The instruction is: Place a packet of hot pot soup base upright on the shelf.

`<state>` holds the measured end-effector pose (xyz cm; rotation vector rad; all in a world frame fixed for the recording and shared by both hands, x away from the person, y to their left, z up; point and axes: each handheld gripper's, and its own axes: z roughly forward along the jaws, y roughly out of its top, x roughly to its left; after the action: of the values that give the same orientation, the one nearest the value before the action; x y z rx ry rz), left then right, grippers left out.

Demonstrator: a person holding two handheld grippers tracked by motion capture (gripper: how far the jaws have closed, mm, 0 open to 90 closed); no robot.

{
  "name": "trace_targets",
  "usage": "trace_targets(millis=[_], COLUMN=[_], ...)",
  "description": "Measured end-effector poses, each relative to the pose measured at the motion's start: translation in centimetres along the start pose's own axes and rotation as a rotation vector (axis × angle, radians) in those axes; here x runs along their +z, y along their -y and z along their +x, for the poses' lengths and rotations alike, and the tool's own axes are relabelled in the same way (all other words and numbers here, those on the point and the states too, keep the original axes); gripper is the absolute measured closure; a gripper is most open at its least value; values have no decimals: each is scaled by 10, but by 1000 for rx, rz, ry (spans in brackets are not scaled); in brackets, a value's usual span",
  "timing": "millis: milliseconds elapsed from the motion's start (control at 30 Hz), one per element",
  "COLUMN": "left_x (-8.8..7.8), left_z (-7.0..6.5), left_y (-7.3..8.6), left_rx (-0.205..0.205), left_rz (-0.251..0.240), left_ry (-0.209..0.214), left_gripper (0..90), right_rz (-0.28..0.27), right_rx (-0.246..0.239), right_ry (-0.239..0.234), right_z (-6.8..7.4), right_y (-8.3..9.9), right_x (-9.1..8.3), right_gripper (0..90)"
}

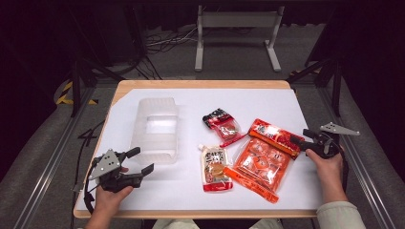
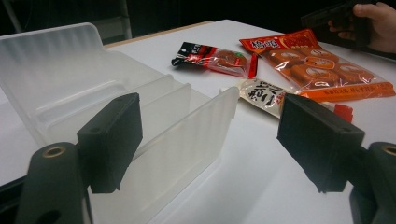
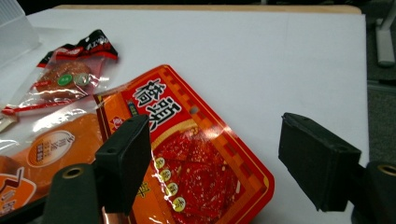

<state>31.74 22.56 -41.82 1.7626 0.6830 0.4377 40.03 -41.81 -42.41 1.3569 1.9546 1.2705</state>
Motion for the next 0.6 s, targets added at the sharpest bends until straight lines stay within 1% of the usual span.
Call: trace_targets(millis=[33, 67, 133, 167, 200, 267, 300, 400, 533, 600], left_x=[0, 0, 0, 0, 0, 0, 0, 2, 2, 3], left_z=[0, 0, -1, -1, -2, -3, -3, -4, -3, -3], left_y=[0, 0, 0, 0, 0, -1, -1, -1, 0, 0], left_rx=[5, 7, 2, 8, 14, 24, 24, 22, 27, 23], left_rz=[1, 1, 2, 2, -1, -1, -1, 12, 16, 15], left_ry=[0, 0, -1, -5, -5, -4, -3, 2, 3, 4], left_gripper=[226, 226, 226, 226, 229, 230, 230, 230, 229, 228], right_rz=[14, 26, 35, 39, 57, 66, 90, 93, 97, 111], right_rx=[-2, 7, 8, 6, 11, 8, 15, 10, 15, 16], right_ry=[-2, -9, -14, -20, -29, -31, -41, -43, -46, -40], right_z=[-1, -1, -1, -1, 0, 0, -1, 0, -1, 0], right_y=[1, 2, 2, 3, 5, 6, 9, 9, 9, 8], right_x=[2, 3, 5, 6, 9, 11, 14, 14, 15, 16], right_gripper=[252, 249, 247, 245, 244, 246, 256, 271, 273, 273])
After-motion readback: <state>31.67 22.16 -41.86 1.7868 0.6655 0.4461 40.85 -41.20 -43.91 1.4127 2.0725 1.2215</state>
